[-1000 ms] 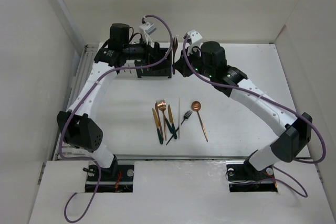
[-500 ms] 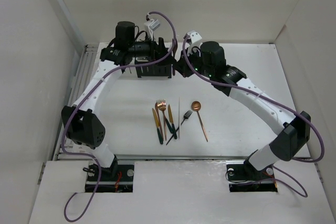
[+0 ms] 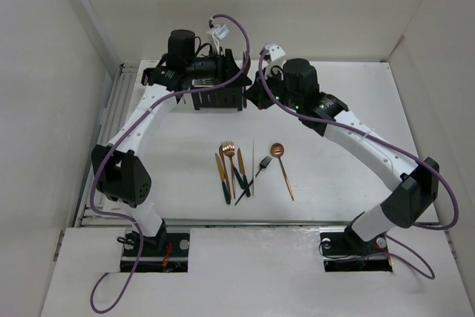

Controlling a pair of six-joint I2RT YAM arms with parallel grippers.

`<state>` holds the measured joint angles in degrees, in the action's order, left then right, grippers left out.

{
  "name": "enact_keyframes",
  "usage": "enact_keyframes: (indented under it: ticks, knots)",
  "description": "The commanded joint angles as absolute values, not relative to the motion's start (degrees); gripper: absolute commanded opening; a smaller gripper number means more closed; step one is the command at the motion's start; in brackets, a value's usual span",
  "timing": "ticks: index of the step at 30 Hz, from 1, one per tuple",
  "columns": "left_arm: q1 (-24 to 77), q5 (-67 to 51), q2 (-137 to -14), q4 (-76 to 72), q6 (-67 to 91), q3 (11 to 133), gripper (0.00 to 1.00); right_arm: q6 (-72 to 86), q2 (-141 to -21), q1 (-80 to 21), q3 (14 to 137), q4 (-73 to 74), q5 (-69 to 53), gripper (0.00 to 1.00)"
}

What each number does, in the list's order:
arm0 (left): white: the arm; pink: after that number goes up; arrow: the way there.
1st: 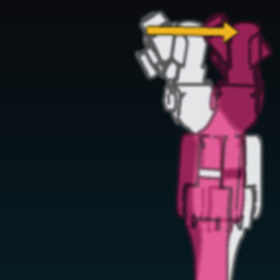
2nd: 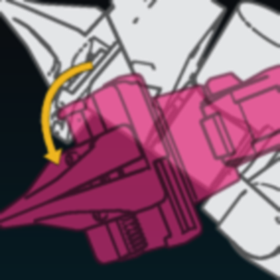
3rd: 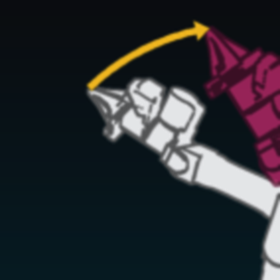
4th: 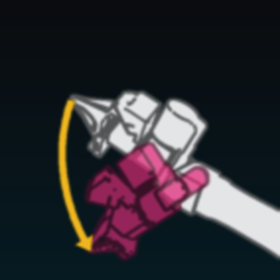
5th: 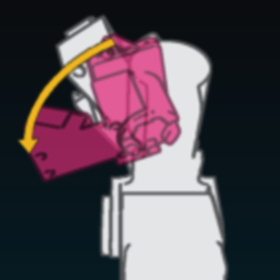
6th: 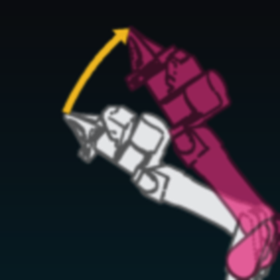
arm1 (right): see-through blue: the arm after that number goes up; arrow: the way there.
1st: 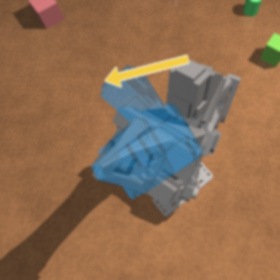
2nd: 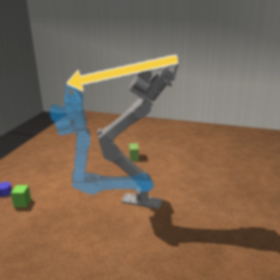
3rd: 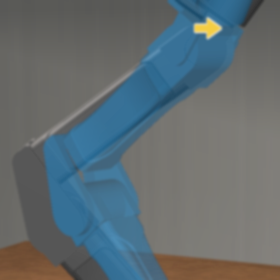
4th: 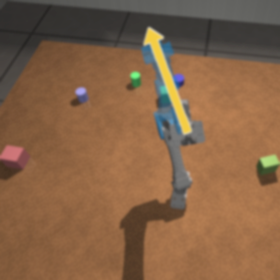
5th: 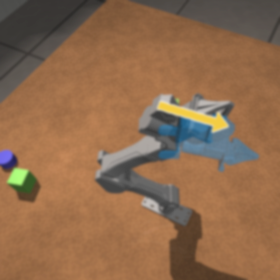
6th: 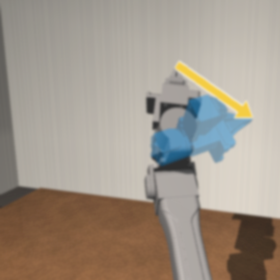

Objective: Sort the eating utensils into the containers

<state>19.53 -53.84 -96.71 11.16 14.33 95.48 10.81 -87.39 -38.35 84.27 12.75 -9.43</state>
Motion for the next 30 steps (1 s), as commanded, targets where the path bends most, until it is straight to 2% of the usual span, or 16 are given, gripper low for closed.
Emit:
enact_keyframes:
  ticks: [1, 4, 5, 9, 10, 11, 12, 13, 14, 16, 19, 26, 30]
  knots:
    - [19.95, -54.75, -96.42, 6.42, 17.04, 95.71, 0.37, 11.25, -86.22, -39.46, 84.02, 9.4, -11.87, 0.0]
    - [19.95, -55.36, -96.94, 5.71, 17.58, 95.71, 0.2, 11.25, -86.22, -39.46, 84.02, 9.4, -11.87, 0.0]
    - [19.95, -55.37, -96.94, 5.71, 17.58, 95.71, 0.03, 11.25, -86.22, -39.46, 84.02, 9.4, -11.87, 0.0]
    - [19.95, -54.5, -96.94, 5.71, 17.58, 95.19, 0.0, 11.25, -86.22, -39.46, 84.02, 9.4, -11.34, 0.0]
    - [19.95, -53.8, -96.94, 6.84, 16.8, 95.71, 0.0, 11.25, -86.22, -39.46, 84.02, 9.4, -11.34, 0.08]
    - [18.82, -51.27, -96.94, 7.81, 15.74, 97.19, 0.0, 11.25, -86.22, -39.46, 84.02, 9.4, -10.82, 0.25]
    - [18.2, -49.07, -96.94, 9.13, 14.43, 98.25, 0.0, 11.25, -86.22, -39.46, 84.55, 10.19, -10.81, 0.5]
    - [17.41, -46.52, -97.64, 10.62, 12.67, 99.57, 0.0, 10.73, -86.22, -39.46, 84.55, 11.24, -10.29, 0.69]
    - [15.92, -43.36, -98.17, 13.94, 7.87, 100.97, 0.0, 10.72, -86.22, -39.46, 84.55, 11.25, -9.59, 1.0]
    - [14.25, -29.95, -98.7, 16.78, 0.05, 106.33, 0.0, 9.41, -85.61, -38.85, 83.94, 11.87, -7.48, 1.0]
    - [12.57, -24.36, -98.7, 15.83, -5.0, 106.87, 0.0, 8.88, -85.08, -37.1, 83.32, 11.17, -7.47, 1.0]
    - [9.67, -22.41, -99.23, 1.43, -12.12, 98.01, 0.0, 7.21, -87.71, -33.67, 83.32, 8.88, -11.16, 1.0]
    - [9.67, -23.03, -103.08, -5.62, -8.81, 96.42, 0.0, 7.21, -88.33, -31.03, 82.71, 8.35, -11.69, 1.0]
